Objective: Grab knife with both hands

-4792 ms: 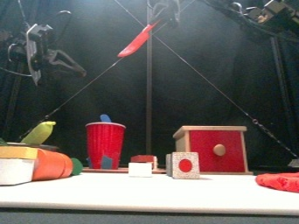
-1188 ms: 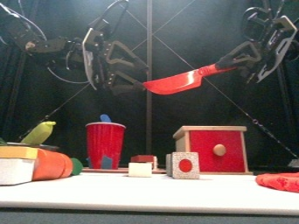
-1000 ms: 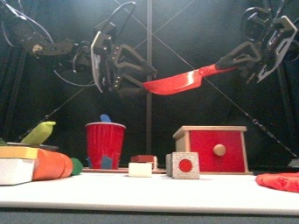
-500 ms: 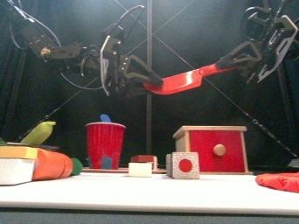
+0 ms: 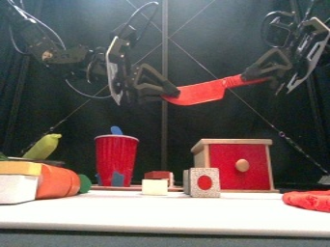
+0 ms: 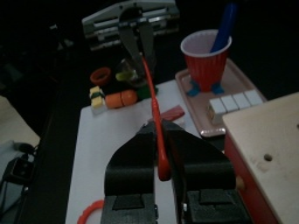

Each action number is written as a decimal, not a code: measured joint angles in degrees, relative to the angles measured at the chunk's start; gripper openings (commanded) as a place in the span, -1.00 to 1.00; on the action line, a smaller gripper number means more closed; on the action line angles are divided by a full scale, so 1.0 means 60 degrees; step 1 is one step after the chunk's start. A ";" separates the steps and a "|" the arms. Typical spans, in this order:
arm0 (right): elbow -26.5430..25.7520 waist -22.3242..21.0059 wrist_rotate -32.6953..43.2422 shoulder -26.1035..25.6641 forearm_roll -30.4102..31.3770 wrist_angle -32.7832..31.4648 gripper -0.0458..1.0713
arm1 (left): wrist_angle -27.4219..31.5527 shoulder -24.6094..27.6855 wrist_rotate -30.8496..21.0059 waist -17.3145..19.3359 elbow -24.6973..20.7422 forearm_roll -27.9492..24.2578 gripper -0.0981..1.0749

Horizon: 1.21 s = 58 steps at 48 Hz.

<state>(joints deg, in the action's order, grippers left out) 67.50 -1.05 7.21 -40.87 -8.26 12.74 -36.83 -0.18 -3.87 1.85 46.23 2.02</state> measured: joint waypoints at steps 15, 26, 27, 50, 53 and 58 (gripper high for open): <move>-0.0586 0.0000 -0.0044 0.0513 -0.0337 -0.1875 -0.61 | 0.0015 0.0000 0.0015 0.0000 0.0073 -0.0015 -0.25; -0.0688 0.0000 -0.0059 0.0586 -0.0205 -0.1992 -0.61 | 0.0000 -0.0015 -0.0015 0.0015 0.0103 -0.0015 -0.25; -0.0703 -0.0015 -0.0059 0.0586 -0.0205 -0.1992 -0.61 | 0.0000 0.0000 0.0000 0.0015 0.0103 -0.0015 -0.25; -0.0703 -0.0015 -0.0029 0.0586 -0.0103 -0.1992 -0.61 | 0.0000 0.0000 -0.0015 0.0015 0.0103 -0.0015 -0.25; -0.0703 -0.0015 -0.0029 0.0586 -0.0146 -0.1992 -0.61 | 0.0015 -0.0015 -0.0015 0.0015 0.0088 0.0000 -0.25; -0.0703 -0.0015 -0.0029 0.0586 -0.0205 -0.1992 -0.61 | 0.0015 -0.0015 -0.0015 0.0015 0.0103 -0.0015 -0.25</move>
